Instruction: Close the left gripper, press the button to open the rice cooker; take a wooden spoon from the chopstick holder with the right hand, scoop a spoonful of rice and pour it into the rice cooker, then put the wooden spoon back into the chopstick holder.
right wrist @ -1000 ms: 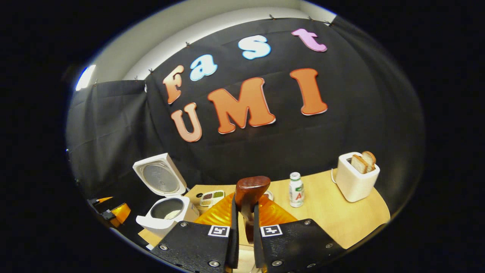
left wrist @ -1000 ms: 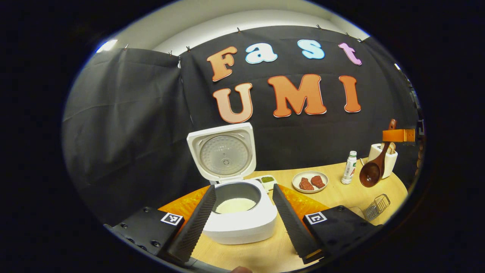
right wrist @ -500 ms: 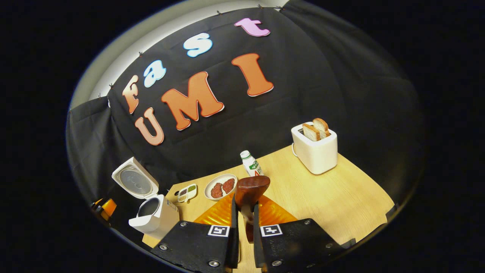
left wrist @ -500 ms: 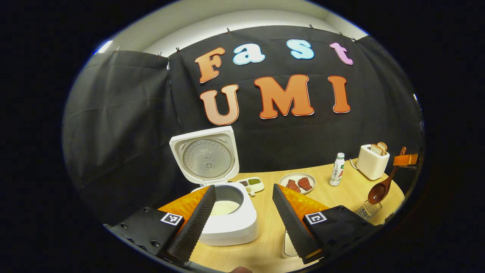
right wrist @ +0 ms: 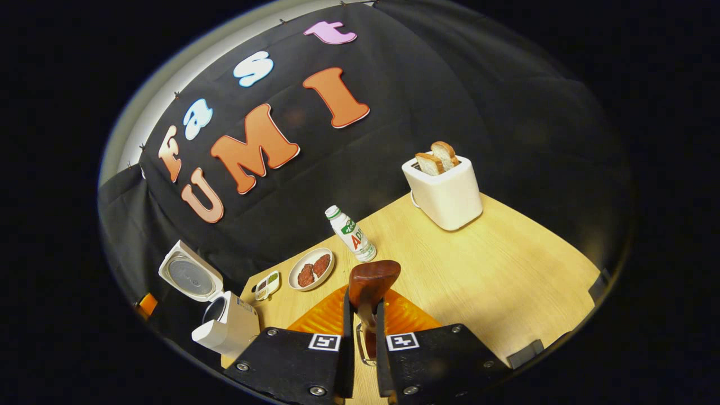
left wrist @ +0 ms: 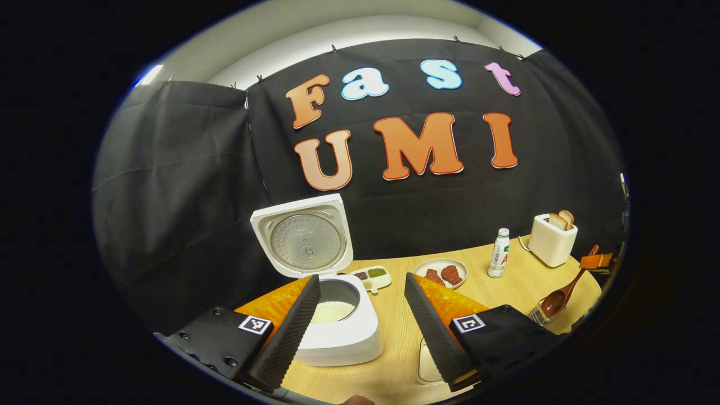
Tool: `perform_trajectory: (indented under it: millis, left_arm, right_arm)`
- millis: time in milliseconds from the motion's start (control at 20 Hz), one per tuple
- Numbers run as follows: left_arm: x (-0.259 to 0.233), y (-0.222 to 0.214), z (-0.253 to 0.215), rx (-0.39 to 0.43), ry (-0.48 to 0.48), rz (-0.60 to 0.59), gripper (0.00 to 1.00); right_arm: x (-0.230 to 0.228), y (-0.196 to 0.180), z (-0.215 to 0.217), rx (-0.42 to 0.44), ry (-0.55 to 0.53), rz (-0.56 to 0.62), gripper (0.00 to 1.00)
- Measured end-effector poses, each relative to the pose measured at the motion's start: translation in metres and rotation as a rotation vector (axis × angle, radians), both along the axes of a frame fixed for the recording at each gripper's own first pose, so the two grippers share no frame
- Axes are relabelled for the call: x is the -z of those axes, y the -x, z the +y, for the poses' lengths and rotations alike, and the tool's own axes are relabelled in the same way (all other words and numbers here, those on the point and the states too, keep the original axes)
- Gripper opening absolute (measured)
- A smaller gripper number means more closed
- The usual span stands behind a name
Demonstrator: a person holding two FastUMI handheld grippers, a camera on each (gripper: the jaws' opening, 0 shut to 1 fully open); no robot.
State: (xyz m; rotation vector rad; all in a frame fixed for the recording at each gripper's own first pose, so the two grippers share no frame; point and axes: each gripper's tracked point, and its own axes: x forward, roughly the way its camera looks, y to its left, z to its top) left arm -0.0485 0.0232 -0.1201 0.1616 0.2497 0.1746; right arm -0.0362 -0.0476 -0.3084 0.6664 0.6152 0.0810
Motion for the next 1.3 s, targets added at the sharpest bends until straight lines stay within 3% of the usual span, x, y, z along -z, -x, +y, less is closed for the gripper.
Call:
perform_trajectory:
  millis: [450,650,850,1000,1250,1300]
  left_arm:
    - [-0.01,0.0,0.004,-0.016,-0.015,-0.012,1.0]
    - [-0.017,-0.003,0.007,-0.025,-0.019,-0.026,1.0]
    - [-0.016,-0.007,0.004,-0.02,-0.018,-0.027,1.0]
    - [-0.018,-0.009,0.0,-0.007,-0.023,-0.033,1.0]
    - [-0.023,-0.014,0.0,0.001,-0.023,-0.05,1.0]
    - [-0.023,-0.017,0.004,-0.002,-0.019,-0.051,1.0]
  right_arm:
    - [0.032,-0.001,-0.004,0.055,-0.075,0.029,0.16]
    - [0.052,0.006,0.004,0.041,-0.084,0.075,0.19]
    - [0.052,0.001,-0.001,0.088,-0.123,0.049,0.23]
    - [0.058,0.0,0.006,0.108,-0.175,0.063,0.27]
    - [0.057,0.0,0.009,0.107,-0.159,0.08,0.36]
    - [0.053,0.0,0.005,0.11,-0.144,0.075,0.46]
